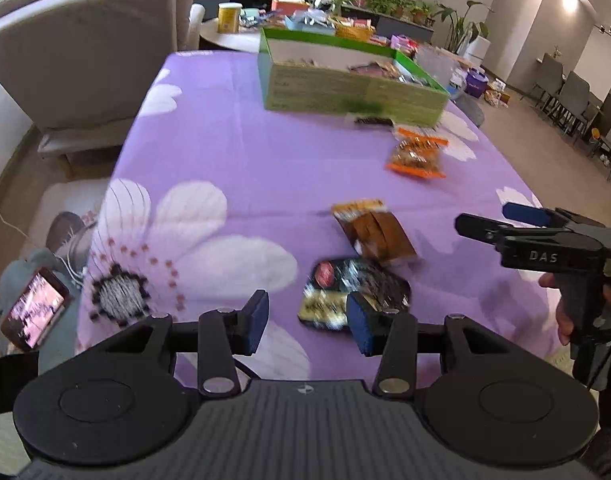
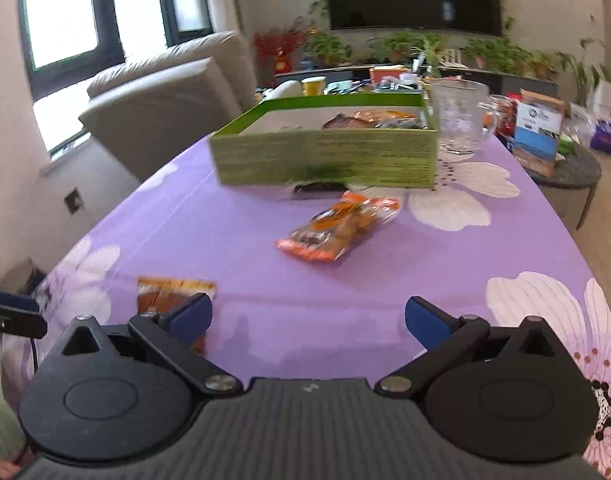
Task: Organize snacks
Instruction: 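Lower both tools toward the snacks lying on the purple cloth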
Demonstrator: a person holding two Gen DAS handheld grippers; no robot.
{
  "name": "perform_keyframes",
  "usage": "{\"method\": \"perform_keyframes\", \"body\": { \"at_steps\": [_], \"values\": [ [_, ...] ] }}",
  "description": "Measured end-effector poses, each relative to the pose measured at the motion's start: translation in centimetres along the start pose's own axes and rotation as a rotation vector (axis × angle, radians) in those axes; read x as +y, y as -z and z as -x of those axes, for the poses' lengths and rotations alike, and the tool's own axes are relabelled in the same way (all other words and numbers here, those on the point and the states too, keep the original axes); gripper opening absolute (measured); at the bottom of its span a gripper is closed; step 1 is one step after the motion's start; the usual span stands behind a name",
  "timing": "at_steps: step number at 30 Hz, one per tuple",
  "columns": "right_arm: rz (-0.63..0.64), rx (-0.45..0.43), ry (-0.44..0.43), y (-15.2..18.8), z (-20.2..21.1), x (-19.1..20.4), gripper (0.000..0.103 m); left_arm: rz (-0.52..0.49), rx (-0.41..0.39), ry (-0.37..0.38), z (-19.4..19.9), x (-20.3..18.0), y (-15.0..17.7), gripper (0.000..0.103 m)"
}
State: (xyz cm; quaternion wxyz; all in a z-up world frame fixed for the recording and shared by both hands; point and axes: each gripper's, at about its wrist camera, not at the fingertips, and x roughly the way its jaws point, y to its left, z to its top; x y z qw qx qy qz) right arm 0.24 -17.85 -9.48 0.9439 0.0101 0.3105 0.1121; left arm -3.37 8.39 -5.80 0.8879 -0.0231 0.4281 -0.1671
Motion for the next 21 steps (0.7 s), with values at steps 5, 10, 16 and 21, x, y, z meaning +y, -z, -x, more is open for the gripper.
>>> {"method": "perform_keyframes", "body": {
  "at_steps": [5,10,16,21],
  "values": [
    [0.032,-0.001,-0.005,1.1,1.2,0.8,0.052,-0.016,0.019,0.032,0.1,-1.3,1.6,0.041],
    [0.057,-0.008,0.004,2.1,2.2,1.2,0.052,-0.009,0.052,0.087,-0.8,-2.1,2.2,0.041],
    [0.083,0.015,0.031,3.2,2.3,1.6,0.052,0.077,0.072,0.132,-2.9,-1.6,0.9,0.041],
    [0.08,0.019,0.028,3.4,2.2,1.5,0.052,0.064,0.031,0.062,-4.7,-1.6,-1.9,0.041]
  ]
}}
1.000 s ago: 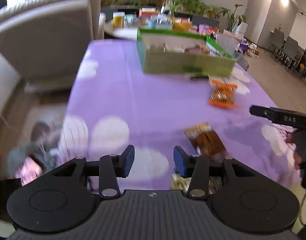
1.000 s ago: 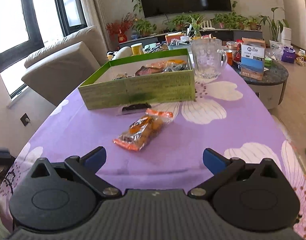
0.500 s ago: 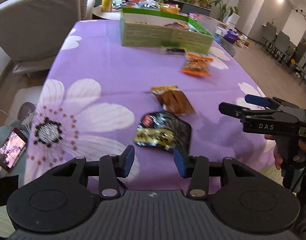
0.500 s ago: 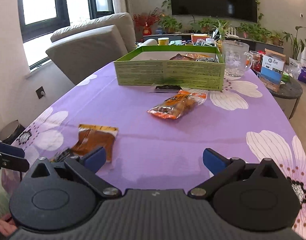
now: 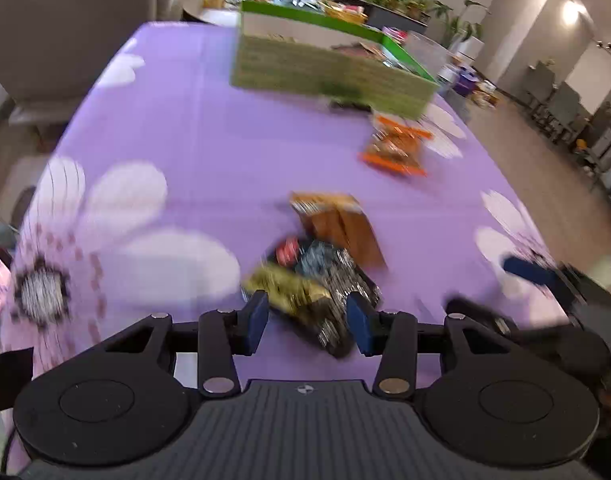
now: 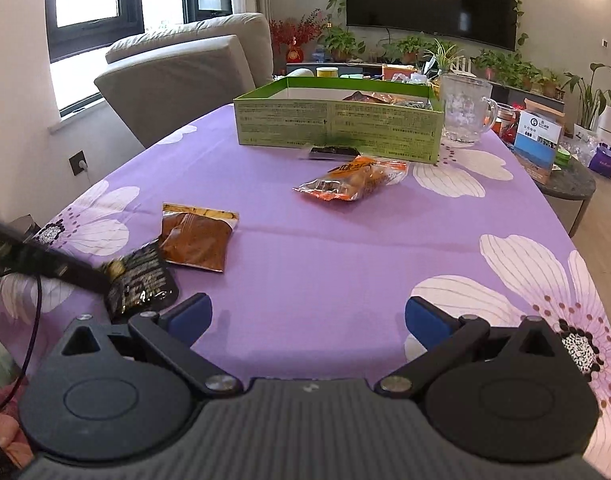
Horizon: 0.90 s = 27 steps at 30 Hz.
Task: Organize snacks
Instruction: 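Lower both tools toward the snacks lying on the purple cloth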
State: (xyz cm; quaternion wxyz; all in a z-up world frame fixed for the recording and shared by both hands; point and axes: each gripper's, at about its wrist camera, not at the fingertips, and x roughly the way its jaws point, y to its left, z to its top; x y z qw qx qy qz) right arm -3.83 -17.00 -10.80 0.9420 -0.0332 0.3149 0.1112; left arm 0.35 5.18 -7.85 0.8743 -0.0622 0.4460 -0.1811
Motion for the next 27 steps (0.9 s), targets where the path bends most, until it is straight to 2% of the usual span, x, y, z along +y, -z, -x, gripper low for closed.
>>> {"method": "perform_keyframes", "body": {
  "at_steps": [6,11,13,19,25,27],
  "values": [
    [-0.021,0.006,0.003,0.1,-0.2,-0.2,0.052,0.028,-0.024,-0.064,-2.0,0.4,-3.1,0.041],
    [-0.035,0.011,0.013,0.2,-0.2,-0.7,0.052,0.048,-0.042,-0.106,0.3,0.5,-2.4,0.041],
    [-0.049,0.012,0.016,0.3,-0.3,-1.0,0.052,0.044,-0.021,-0.118,1.4,0.5,-1.8,0.041],
    [-0.105,0.01,0.006,0.2,-0.5,-1.6,0.052,0.061,0.082,-0.002,1.0,-0.5,-0.4,0.041],
    [-0.087,0.002,0.022,0.3,0.1,-1.8,0.052,0.15,0.119,-0.076,-1.3,-1.4,-0.6,0.042],
    [-0.101,0.002,0.033,0.4,0.1,-2.3,0.052,0.183,0.117,-0.063,-1.8,-1.2,-0.9,0.049]
  ]
}}
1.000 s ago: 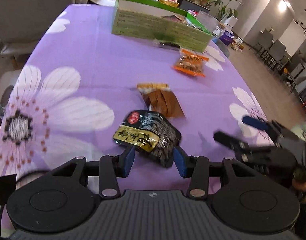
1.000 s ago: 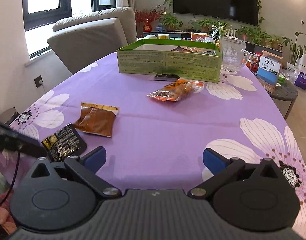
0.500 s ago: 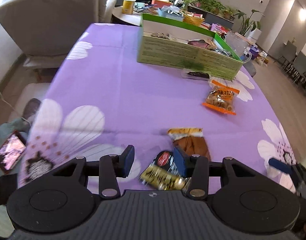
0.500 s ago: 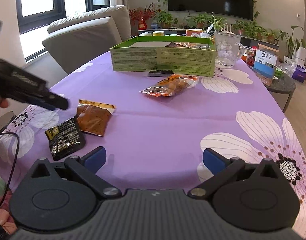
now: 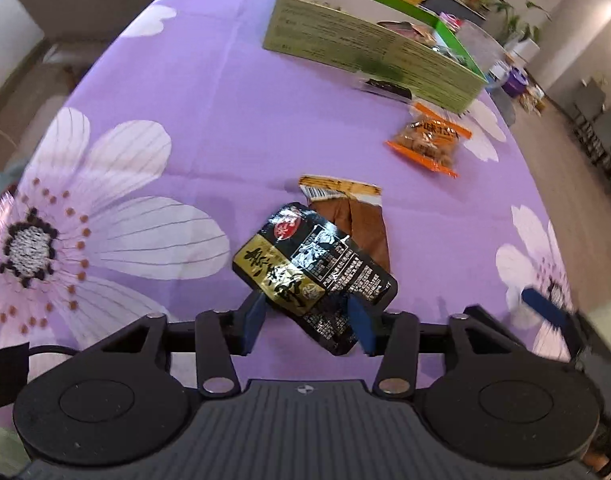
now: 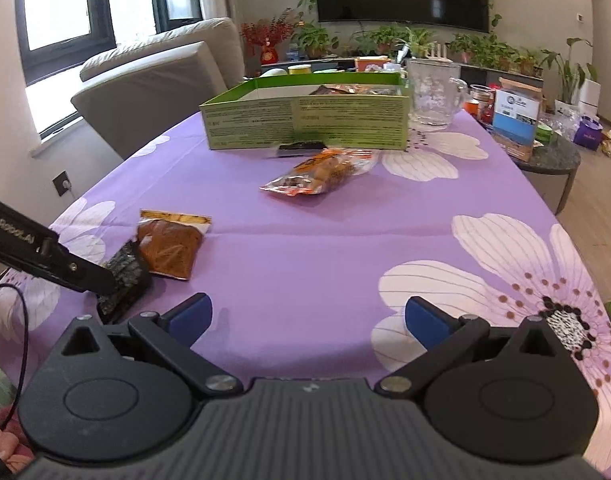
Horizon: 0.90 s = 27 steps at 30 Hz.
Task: Organize snacks
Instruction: 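Lower both tools toward the snacks lying on the purple cloth, then grasp the black printed snack box with left tool while right tool grasps brown wafer bag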
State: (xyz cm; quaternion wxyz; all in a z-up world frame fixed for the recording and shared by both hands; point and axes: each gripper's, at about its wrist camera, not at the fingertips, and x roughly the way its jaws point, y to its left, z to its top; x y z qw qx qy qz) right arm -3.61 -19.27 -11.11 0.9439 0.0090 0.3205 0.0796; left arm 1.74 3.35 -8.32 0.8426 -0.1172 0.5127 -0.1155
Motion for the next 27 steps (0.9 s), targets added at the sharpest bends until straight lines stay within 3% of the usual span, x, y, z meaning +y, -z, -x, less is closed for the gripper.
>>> {"method": "perform_keyframes", "body": {
  "at_steps": [5,13,19,24,27],
  "values": [
    [-0.083,0.009,-0.002,0.3,-0.2,-1.3,0.052,0.016,-0.042,-0.034,-0.3,0.0,-1.6,0.051],
    [-0.083,-0.001,-0.005,0.1,0.0,-1.5,0.052,0.079,-0.033,-0.032,-0.5,0.3,-3.1,0.052],
    [-0.007,-0.038,-0.027,-0.9,-0.2,0.3,0.052,0.123,-0.038,-0.041,0.4,0.0,-2.4,0.052],
    [0.044,-0.029,0.006,-1.4,-1.6,1.5,0.052,0.149,-0.067,-0.048,0.9,-0.3,-2.0,0.052],
    [0.077,-0.03,0.047,-2.1,-3.0,2.3,0.052,0.178,-0.046,-0.068,0.3,0.1,-1.8,0.052]
  ]
}}
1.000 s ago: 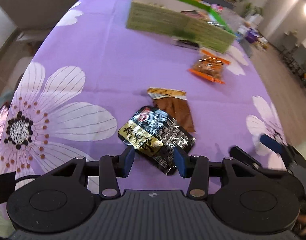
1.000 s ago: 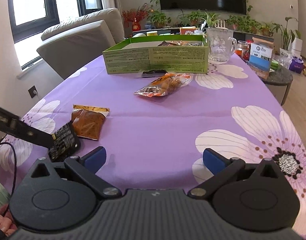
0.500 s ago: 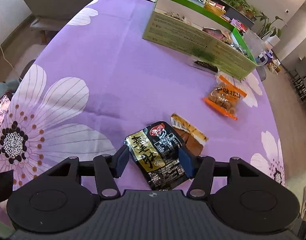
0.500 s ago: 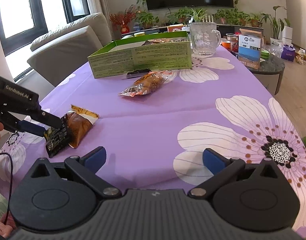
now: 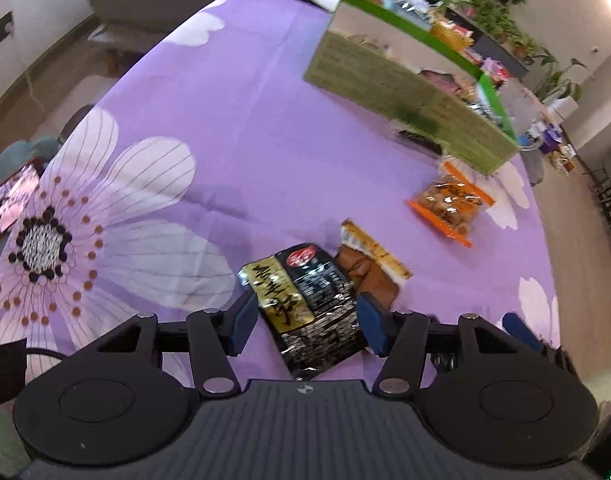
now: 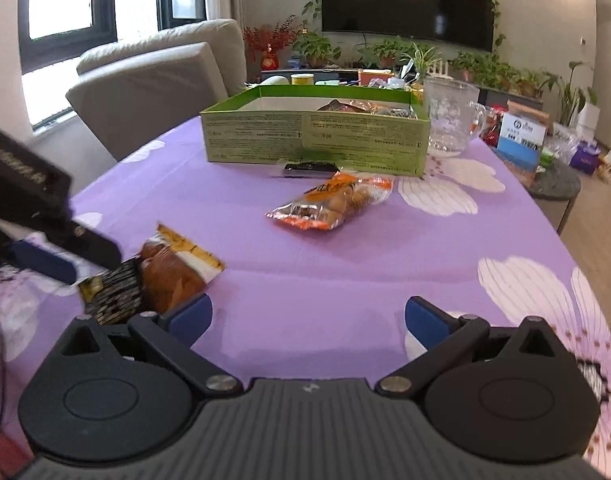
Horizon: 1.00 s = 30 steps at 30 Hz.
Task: Organize snacks
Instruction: 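Grasp the black printed snack box with left tool while right tool grasps brown wafer bag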
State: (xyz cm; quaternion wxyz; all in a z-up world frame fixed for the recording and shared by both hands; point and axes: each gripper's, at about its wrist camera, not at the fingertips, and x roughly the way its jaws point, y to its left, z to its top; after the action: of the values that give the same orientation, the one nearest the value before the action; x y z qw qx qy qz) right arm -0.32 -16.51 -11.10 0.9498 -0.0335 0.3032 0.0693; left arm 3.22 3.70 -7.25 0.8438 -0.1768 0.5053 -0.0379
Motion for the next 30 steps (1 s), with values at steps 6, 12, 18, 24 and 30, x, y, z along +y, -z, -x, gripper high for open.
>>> {"method": "perform_keyframes", "body": {
  "at_steps": [6,12,18,24,30],
  "values": [
    [0.115,0.012,-0.017,-0.1,-1.2,2.7,0.052,0.061,-0.004,0.003,-0.5,0.5,-0.2,0.052],
    [0.215,-0.006,-0.025,0.2,-1.3,4.5,0.052,0.043,0.0,-0.015,-1.4,-0.1,-0.6,0.052],
    [0.264,-0.014,-0.058,0.1,-1.4,6.1,0.052,0.005,-0.034,-0.057,-2.0,-0.4,-1.0,0.057],
    [0.27,-0.027,-0.067,-0.1,-1.2,6.0,0.052,0.003,-0.05,0.037,-1.7,1.1,-1.2,0.055],
    [0.174,-0.014,-0.106,-0.6,-1.0,3.8,0.052,-0.023,-0.147,0.017,0.4,2.2,-2.0,0.055]
  ]
}}
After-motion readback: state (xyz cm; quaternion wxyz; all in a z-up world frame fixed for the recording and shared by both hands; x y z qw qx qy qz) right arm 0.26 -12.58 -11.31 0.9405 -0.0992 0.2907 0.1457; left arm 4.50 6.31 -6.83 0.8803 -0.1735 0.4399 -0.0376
